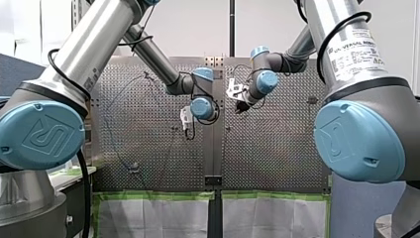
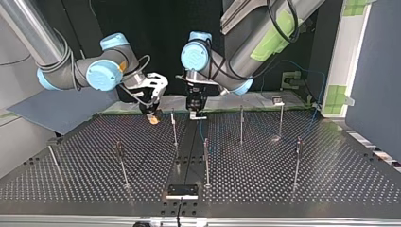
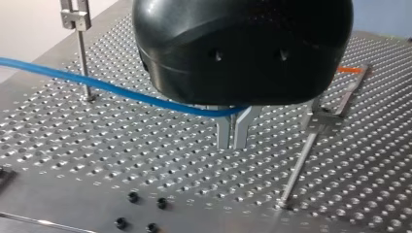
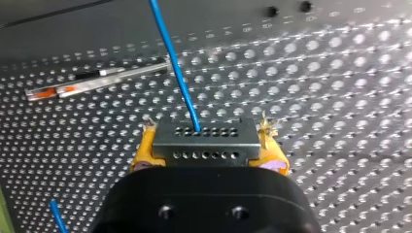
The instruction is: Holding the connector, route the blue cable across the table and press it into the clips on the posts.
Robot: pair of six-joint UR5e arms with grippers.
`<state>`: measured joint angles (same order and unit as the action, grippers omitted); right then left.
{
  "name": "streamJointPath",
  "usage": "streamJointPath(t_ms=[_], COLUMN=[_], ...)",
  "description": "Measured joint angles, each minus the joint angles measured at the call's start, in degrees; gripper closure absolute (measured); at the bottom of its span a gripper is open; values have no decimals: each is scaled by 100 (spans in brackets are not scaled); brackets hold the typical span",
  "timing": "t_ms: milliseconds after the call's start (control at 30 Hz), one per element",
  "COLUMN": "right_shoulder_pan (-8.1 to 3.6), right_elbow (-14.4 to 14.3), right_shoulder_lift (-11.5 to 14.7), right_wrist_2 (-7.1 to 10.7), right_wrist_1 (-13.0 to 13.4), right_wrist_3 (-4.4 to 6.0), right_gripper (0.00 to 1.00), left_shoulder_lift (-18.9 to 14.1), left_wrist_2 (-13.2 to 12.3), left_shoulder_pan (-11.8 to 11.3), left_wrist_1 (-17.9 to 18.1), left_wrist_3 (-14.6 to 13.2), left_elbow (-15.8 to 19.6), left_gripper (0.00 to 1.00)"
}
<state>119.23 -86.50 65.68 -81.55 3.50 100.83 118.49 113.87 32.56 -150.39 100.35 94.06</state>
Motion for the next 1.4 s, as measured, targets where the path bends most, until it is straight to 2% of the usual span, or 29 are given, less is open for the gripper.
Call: streamJointPath(t_ms=[133, 367, 533, 700, 933, 1200, 1400], right_shoulder_pan=[-4, -31, -51, -67, -93, -214, -339], right_elbow=[-244, -581, -687, -735, -778, -793, -794], right_shoulder_lift=[-4, -12, -17, -28, -122, -354, -394], right_wrist_2=[-20, -77, -275, -365, -381, -367, -278], right_wrist_1=[196, 417, 439, 443, 475, 639, 936], right_wrist_3=[-17, -42, -165, -324, -388, -366, -282], right_gripper=[100, 100, 100, 100, 100, 100, 100], left_shoulder_lift=[1, 149, 430, 552, 568, 600, 826], left_wrist_2=[-93, -282, -423, -562, -633, -765, -809], left_shoulder_pan=[-57, -87, -55, -49, -52, -111, -96], left_wrist_1=[201, 295, 411, 547, 546, 447, 240], left_wrist_3=[2, -7, 17, 78, 137, 226, 197], left_elbow=[242, 649, 776, 620, 442, 85, -175], left_gripper=[100, 100, 100, 100, 100, 100, 100])
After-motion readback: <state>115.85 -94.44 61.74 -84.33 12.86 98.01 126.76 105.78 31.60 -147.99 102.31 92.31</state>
